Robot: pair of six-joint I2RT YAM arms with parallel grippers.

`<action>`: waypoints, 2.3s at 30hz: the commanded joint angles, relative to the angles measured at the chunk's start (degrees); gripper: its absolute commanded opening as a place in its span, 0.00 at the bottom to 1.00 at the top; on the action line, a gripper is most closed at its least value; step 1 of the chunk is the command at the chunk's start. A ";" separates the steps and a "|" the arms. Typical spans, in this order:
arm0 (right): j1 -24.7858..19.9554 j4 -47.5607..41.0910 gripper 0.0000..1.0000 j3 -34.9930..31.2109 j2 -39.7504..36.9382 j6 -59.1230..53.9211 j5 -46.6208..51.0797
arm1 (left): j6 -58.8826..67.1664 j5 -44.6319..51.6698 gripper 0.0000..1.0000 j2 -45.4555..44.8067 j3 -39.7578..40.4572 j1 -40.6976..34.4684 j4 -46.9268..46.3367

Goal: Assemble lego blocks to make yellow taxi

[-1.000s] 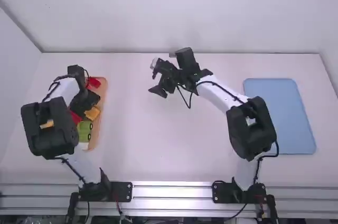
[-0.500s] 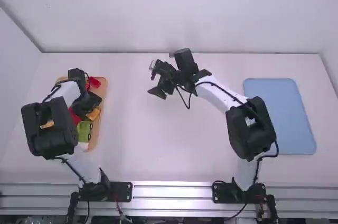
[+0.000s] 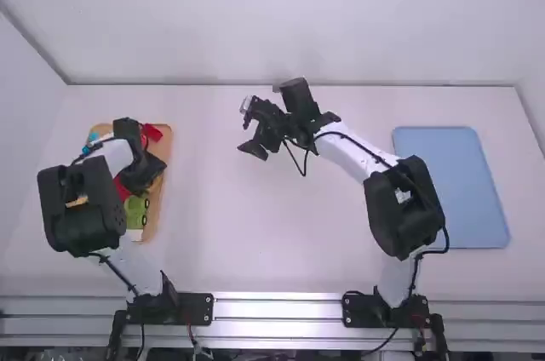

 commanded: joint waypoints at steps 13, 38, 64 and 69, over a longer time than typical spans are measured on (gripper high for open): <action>0.09 -0.37 0.98 -0.33 0.35 0.00 -0.39 | -2.05 -2.36 0.53 0.57 -2.51 0.83 3.58; -5.27 -10.27 0.98 -4.63 -13.97 0.15 4.31 | 37.53 12.81 0.36 -19.63 -0.20 -16.26 -5.66; -14.71 11.17 0.98 -48.81 -64.94 15.19 5.64 | 90.97 12.96 0.27 0.50 0.42 -49.88 1.75; -15.63 11.98 0.98 -48.81 -63.98 15.91 3.32 | 98.90 14.80 0.30 1.53 0.39 -50.12 0.76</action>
